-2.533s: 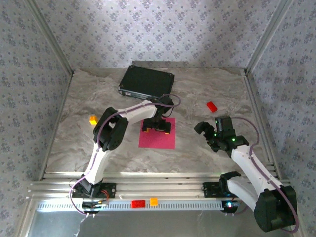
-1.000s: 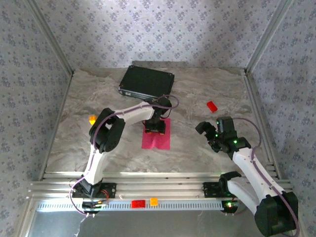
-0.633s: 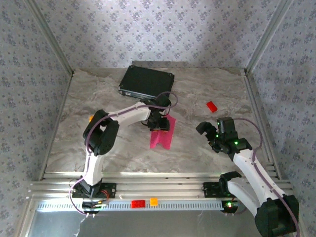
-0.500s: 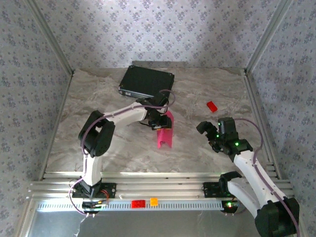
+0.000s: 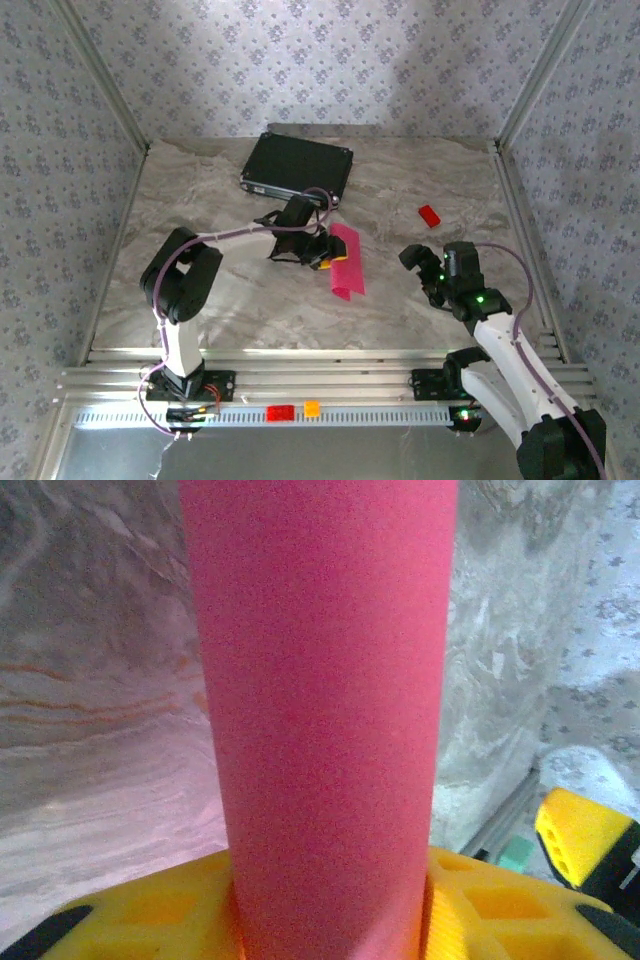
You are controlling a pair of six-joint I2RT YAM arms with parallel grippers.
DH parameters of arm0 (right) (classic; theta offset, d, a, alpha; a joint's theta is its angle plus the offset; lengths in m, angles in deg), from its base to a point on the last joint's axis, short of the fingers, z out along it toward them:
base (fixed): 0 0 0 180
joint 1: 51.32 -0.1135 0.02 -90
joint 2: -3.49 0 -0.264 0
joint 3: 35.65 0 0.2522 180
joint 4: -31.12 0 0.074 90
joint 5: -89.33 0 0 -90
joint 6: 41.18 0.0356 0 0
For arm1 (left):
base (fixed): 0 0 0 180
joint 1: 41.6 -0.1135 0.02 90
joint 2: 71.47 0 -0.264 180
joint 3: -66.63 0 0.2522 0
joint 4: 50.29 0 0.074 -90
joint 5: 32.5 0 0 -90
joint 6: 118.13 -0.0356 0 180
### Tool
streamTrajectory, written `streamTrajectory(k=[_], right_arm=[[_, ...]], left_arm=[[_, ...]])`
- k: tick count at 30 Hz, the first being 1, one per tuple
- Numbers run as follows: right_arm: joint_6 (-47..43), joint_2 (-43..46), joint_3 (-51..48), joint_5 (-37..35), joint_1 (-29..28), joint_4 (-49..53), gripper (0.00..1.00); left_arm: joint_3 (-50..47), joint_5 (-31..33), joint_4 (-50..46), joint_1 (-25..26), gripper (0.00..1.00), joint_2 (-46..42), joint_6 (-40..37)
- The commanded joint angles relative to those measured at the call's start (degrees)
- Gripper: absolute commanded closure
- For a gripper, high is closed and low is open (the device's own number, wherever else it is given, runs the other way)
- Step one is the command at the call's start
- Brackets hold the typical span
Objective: Fold a paper plane with a square sheet of paper (pick it up from the middle)
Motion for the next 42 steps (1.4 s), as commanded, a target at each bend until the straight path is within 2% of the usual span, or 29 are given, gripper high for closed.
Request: streamTrajectory(k=[1, 7, 11, 16, 20, 25, 30, 36, 42], right_arm=[[0.9, -0.5, -0.3, 0.7, -0.6, -2.9, 0.01], [1.3, -3.0, 0.0, 1.1, -1.3, -4.3, 0.01], [1.8, -5.0, 0.2, 1.9, -2.3, -6.7, 0.01], [2.1, -6.9, 1.6, -2.2, -5.4, -8.0, 0.01], [-2.4, -9.6, 3.9, -3.3, -8.3, -8.9, 0.03], [-6.1, -14.6, 5.1, 1.6, -9.4, -11.5, 0.05], [-6.5, -16.6, 4.4, 1.8, -11.6, -16.0, 0.09], [-7.8, -16.7, 4.3, 1.8, -12.4, -17.0, 0.13], [-7.1, -17.4, 3.3, 3.4, -12.6, -18.2, 0.22]], left_arm=[[-1.3, -5.0, 8.2, -0.1, 0.57, -1.9, 2.9], [-1.4, -4.1, 3.3, -0.3, 0.57, -0.7, -0.3], [-2.2, -1.3, 0.5, -0.4, 0.57, 0.2, -2.0], [-1.4, 0.1, -2.8, -0.5, 0.57, 1.4, -4.4], [-0.4, 2.4, -6.7, -0.5, 0.56, 1.5, -7.0], [-0.4, 5.2, -9.3, -0.5, 0.54, 1.3, -8.7], [-0.9, 9.1, -11.8, -0.6, 0.46, -0.5, -11.1], [0.7, 15.7, -18.1, -0.4, 0.28, -3.3, -15.8], [0.1, 19.2, -19.9, -0.4, 0.27, -5.5, -17.2]])
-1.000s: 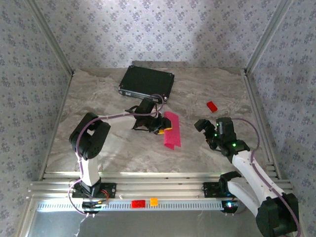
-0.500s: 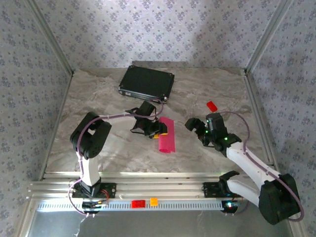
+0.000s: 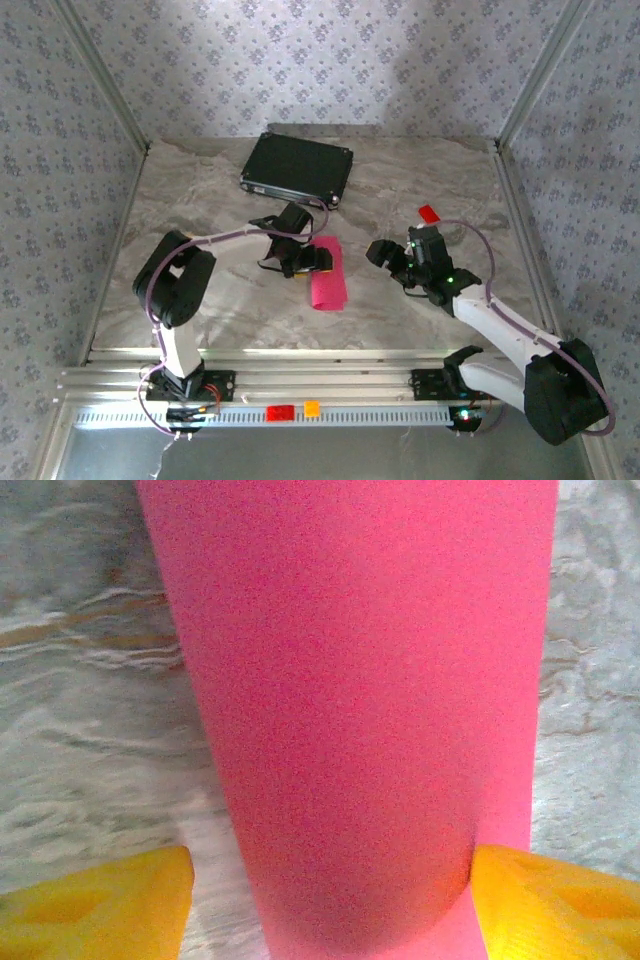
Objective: Fold a paper plane with a square sheet of paper (pick it up from the middle)
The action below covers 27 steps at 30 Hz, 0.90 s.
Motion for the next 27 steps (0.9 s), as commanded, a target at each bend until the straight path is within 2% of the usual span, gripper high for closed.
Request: streamTrajectory(k=[1, 8, 14, 20, 22, 27], right_arm=[[-0.2, -1.1, -0.3, 1.8, -0.4, -1.7, 0.24], [0.4, -5.2, 0.4, 6.2, -0.9, -4.3, 0.39], [0.5, -12.8, 3.5, 9.4, -2.0, -3.9, 0.62], [1.7, -20.3, 6.0, 10.3, -4.2, -5.6, 0.76], [1.7, -23.0, 7.4, 11.1, -4.7, -5.6, 0.84], [1.6, -28.6, 11.0, 12.7, -6.2, -6.4, 0.97]], left_arm=[[1.2, 3.1, -3.2, -0.1, 0.27, -2.5, -2.5], [1.8, 0.7, -4.1, -0.1, 0.28, 0.4, -4.5], [4.4, -0.9, -7.4, 0.0, 0.26, 3.2, -7.7], [6.4, 3.7, -13.0, 0.6, 0.25, 6.3, -9.4], [7.1, 4.9, -14.2, 1.0, 0.25, 7.1, -9.7], [8.5, 7.8, -16.2, 2.0, 0.24, 8.6, -8.9]])
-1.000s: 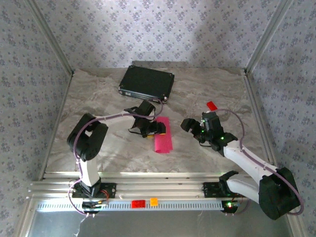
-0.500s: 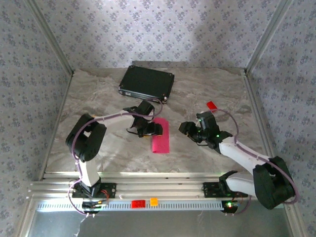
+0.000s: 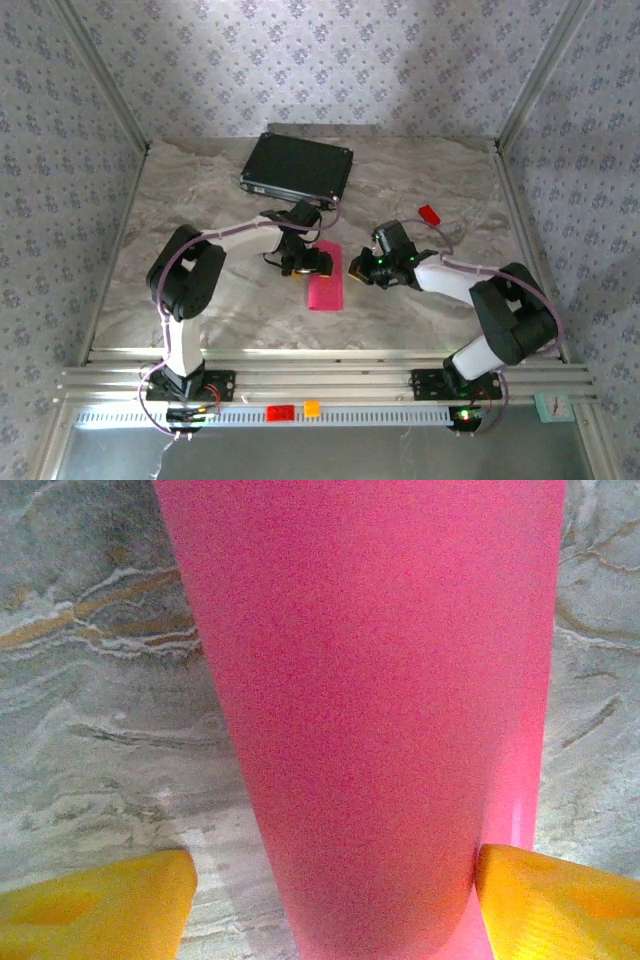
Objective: Fold a paper plane with a square sheet of paper (pick it up from the middle)
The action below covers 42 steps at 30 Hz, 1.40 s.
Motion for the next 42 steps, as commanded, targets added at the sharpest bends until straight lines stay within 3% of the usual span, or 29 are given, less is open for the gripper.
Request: streamTrajectory(k=[1, 14, 23, 28, 31, 36, 42], right_arm=[[0.4, -2.8, 2.7, 1.9, -1.1, -1.6, 0.98], [3.4, -10.6, 4.5, 4.7, -2.8, -6.5, 1.00], [1.9, -13.0, 4.7, 2.5, -3.5, 0.2, 1.00], [3.3, -12.0, 0.9, 0.7, -3.6, 0.2, 1.00], [5.4, -10.1, -1.9, 0.2, -3.8, -1.8, 1.00], [9.4, -7.7, -6.3, -0.8, -4.1, -6.2, 1.00], [11.0, -7.1, -8.1, -1.0, -4.3, -8.5, 1.00]], left_arm=[[0.0, 3.8, -3.8, 0.7, 0.24, 3.3, -0.9], [0.3, 4.6, -4.5, 1.2, 0.24, 5.2, 0.6], [0.3, 4.6, -4.1, 1.5, 0.23, 4.5, 1.3], [-0.3, 4.0, -2.5, 1.4, 0.24, -0.5, 1.6], [-2.5, 1.8, 0.9, 0.4, 0.24, -5.6, 2.4], [-9.7, -7.3, 12.2, -2.9, 0.33, -12.7, 5.0], [-12.2, -14.1, 16.9, -3.5, 0.38, -12.2, 6.5]])
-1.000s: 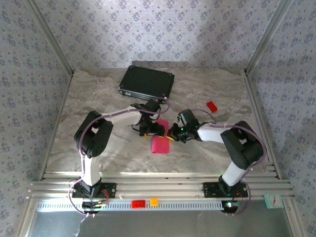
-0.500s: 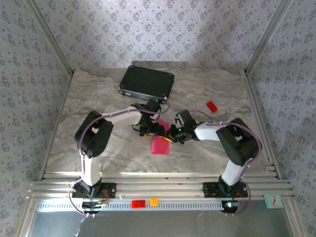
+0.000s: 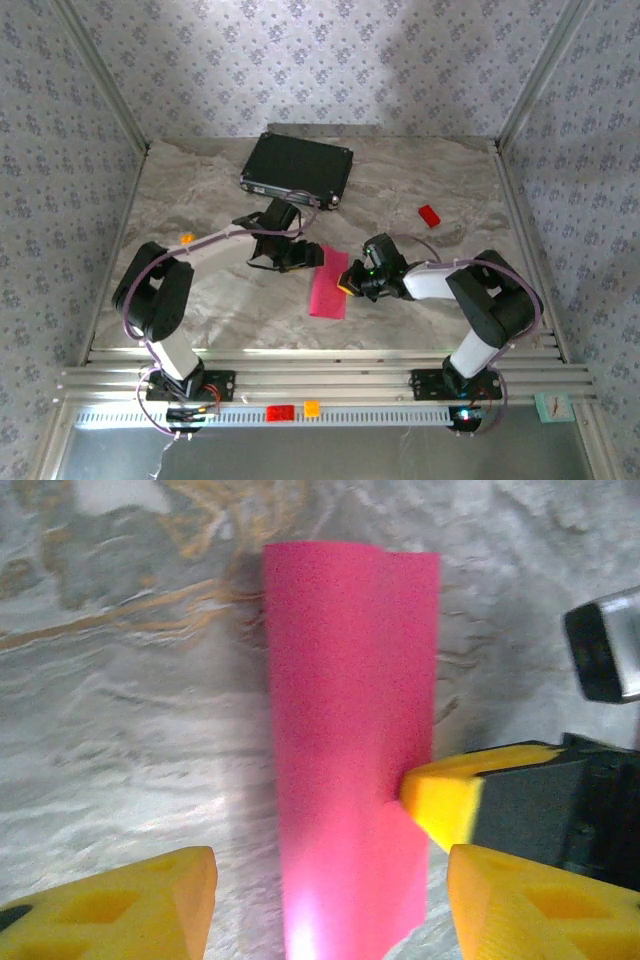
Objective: Fold a paper plane with a square sheet of paper (pick it up from the middle)
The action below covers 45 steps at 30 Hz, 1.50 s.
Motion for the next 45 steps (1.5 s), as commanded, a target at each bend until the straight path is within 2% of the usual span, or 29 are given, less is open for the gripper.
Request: streamTrajectory(k=[1, 18, 24, 27, 32, 34, 40, 45], right_arm=[[2.1, -0.6, -2.6, -3.2, -0.6, 4.8, 1.00], [3.2, -0.6, -3.0, -2.4, -0.7, 1.5, 1.00], [3.4, -0.2, -3.0, -2.1, -0.8, -0.5, 1.00], [2.5, 0.4, -2.3, -0.6, -0.6, -3.0, 1.00], [1.3, 6.2, -1.8, -1.8, 0.5, -2.6, 0.94], [-0.4, 9.9, -1.7, -2.8, 1.4, 1.1, 0.90], [-4.3, 21.0, -2.3, -8.4, 6.6, 16.5, 0.90], [-3.6, 27.8, -6.3, -9.1, 10.7, 18.3, 0.90]], left_arm=[[-1.3, -6.0, 4.7, 0.3, 0.38, 0.6, 1.7], [-0.8, -4.0, 3.2, 1.7, 0.43, 6.7, 1.7], [-0.1, -1.4, 1.4, 2.8, 0.48, 7.9, 0.8], [0.6, 1.8, -1.3, 3.1, 0.50, 8.9, 1.1], [0.4, 3.9, -2.4, 3.1, 0.52, 9.5, 1.5], [0.3, 4.4, -2.8, 3.0, 0.53, 9.4, 1.5], [0.4, 5.1, -3.0, 3.1, 0.53, 9.9, 2.0], [1.0, 6.5, -4.5, 3.1, 0.54, 10.7, 2.7]])
